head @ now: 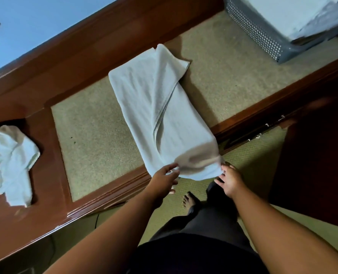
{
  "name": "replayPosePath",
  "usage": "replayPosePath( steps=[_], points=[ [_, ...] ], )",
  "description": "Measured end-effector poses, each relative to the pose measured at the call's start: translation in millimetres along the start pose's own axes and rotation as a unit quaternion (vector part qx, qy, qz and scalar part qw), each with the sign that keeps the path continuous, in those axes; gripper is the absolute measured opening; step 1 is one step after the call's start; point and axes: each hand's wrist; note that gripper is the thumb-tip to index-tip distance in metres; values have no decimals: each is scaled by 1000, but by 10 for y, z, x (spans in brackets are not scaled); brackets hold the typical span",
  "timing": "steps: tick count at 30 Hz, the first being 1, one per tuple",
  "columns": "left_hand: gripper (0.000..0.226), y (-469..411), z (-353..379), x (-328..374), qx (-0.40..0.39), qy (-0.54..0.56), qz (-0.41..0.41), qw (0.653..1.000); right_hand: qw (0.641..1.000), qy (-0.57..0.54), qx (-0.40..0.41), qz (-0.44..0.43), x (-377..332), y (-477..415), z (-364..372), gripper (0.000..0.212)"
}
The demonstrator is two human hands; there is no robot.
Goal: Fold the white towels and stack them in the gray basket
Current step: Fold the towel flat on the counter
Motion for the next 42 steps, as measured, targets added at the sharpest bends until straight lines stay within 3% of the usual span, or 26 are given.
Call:
replayPosePath(
  steps=[3, 6, 7, 11, 16, 21, 27, 34, 39, 42],
  points=[
    [23, -31, -3, -31, 10, 11, -7, 1000, 998, -19, 18, -61, 140, -44, -13, 29],
    [15, -25, 40, -80, 30, 7, -4, 1000, 980, 52, 168, -93, 305, -12, -172, 26],
    [17, -18, 62, -91, 32, -1, -3, 999, 976, 78, 185, -89, 343, -10, -214, 28],
    [32, 14, 87, -25, 33, -16, 4, 999, 961, 202, 159, -100, 336, -50, -160, 38],
    [36, 29, 32, -15, 42, -45, 13, 998, 911, 334, 166, -177, 162, 242, 70, 30],
    [32, 97, 33, -55, 56, -73, 42, 995, 822, 438, 179, -317, -6, 627, 349, 27],
    [22, 41, -72, -22, 122, -257, 145, 948, 690, 537, 164, -456, -181, 861, 517, 35],
    [51, -289, -257, 336, 133, -357, 209, 901, 528, 670, 121, -508, -628, 906, 879, 54],
    [75, -649, -322, 565, 111, -379, 146, 907, 463, 739, 92, -481, -1033, 815, 1228, 59],
    [81, -879, -331, 629, 111, -429, 107, 890, 428, 768, 62, -472, -1266, 731, 1412, 62]
  ],
)
Point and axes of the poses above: each hand's wrist, its own y-axis away from the middle knuckle, its own z-axis out of the palm, x = y × z, and after that the axes turned 14 degrees about z, right-handed
